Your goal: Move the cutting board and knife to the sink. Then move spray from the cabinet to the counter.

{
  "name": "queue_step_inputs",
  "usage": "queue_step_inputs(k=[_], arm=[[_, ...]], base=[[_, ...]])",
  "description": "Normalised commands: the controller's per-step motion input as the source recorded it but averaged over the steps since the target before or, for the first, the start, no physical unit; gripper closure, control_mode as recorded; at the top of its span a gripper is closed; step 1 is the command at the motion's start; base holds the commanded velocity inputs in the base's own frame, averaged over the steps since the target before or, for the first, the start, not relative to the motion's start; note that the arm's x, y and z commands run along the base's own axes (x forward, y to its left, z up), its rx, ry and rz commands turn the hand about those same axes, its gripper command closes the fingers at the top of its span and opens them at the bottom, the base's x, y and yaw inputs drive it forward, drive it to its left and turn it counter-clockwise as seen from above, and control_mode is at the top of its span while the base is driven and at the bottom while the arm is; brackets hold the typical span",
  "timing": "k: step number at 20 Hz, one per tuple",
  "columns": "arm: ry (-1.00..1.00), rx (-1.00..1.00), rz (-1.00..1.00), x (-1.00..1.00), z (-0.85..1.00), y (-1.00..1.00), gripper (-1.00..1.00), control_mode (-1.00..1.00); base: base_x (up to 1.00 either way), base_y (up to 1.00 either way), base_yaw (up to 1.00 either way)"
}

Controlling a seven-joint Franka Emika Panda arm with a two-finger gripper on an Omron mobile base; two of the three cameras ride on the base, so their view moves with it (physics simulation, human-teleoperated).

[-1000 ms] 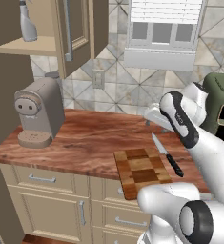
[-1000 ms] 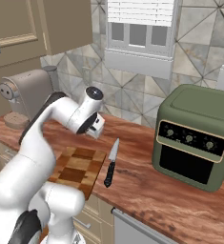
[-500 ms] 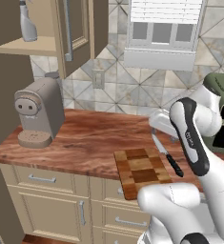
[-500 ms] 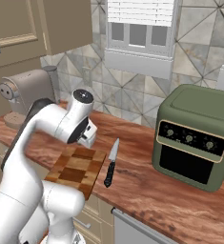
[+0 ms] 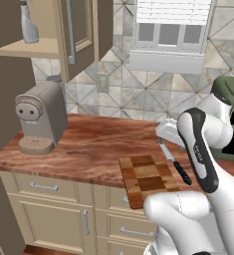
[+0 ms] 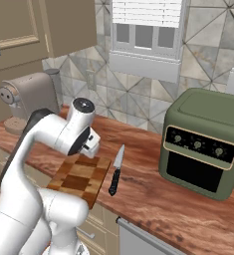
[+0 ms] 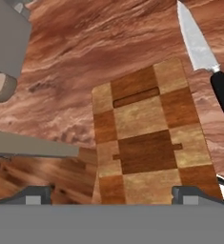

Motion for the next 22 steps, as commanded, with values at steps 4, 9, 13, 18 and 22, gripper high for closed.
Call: queue_step_inputs(k=[4, 9, 13, 18, 22], arm=[[-0.06, -0.23, 0.0, -0.24, -0.01, 0.32, -1.0, -1.0], [0.02, -0.13, 0.0, -0.23, -0.03, 0.25, -1.0, 1.0], [0.0, 0.0, 0.0, 0.0, 0.0, 0.0, -1.0, 1.0], [0.0, 0.0, 0.0, 0.0, 0.0, 0.0, -1.0, 1.0], [0.0, 0.0, 0.0, 0.0, 0.0, 0.0, -1.0, 1.0]], base=[[0.0, 0.0, 0.0], [-0.14, 0.01, 0.0], [-0.74, -0.01, 0.0], [-0.93, -0.03, 0.0], [-0.49, -0.13, 0.0]])
